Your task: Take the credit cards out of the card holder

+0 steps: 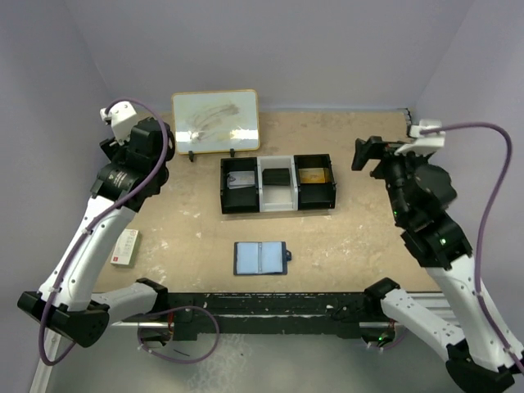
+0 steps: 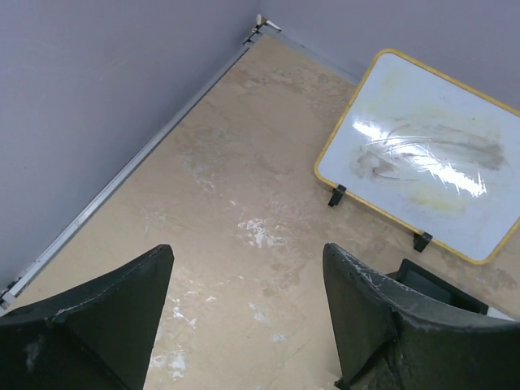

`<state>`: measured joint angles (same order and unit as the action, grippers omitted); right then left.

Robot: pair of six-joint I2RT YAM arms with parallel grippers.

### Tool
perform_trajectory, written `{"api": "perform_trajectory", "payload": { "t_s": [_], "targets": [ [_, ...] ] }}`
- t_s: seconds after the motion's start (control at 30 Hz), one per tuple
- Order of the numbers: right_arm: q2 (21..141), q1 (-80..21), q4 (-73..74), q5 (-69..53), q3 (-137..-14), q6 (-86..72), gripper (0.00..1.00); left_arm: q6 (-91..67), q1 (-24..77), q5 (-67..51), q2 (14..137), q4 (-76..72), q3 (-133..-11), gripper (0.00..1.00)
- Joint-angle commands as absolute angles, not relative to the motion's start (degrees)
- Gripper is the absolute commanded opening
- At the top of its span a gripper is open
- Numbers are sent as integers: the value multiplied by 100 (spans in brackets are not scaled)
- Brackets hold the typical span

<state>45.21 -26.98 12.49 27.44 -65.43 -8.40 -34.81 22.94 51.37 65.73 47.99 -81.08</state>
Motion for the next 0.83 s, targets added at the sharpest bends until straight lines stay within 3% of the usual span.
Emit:
{"api": "perform_trajectory", "payload": {
  "t_s": [0.0,0.3,0.8],
  "targets": [
    [4972,-2693,1705,3353,-7060,-837,100,-3554,2263,5097,6373,4670,-8512,72],
    [5345,-2478,1908,2568,-7142,-1452,100,-3712,2265,5307,5746,4383,-8187,74],
    [5152,-2408,1784,2331,-6797,-1681,100,-3787,2260,5236,5712,4820,-8122,75]
  ]
}}
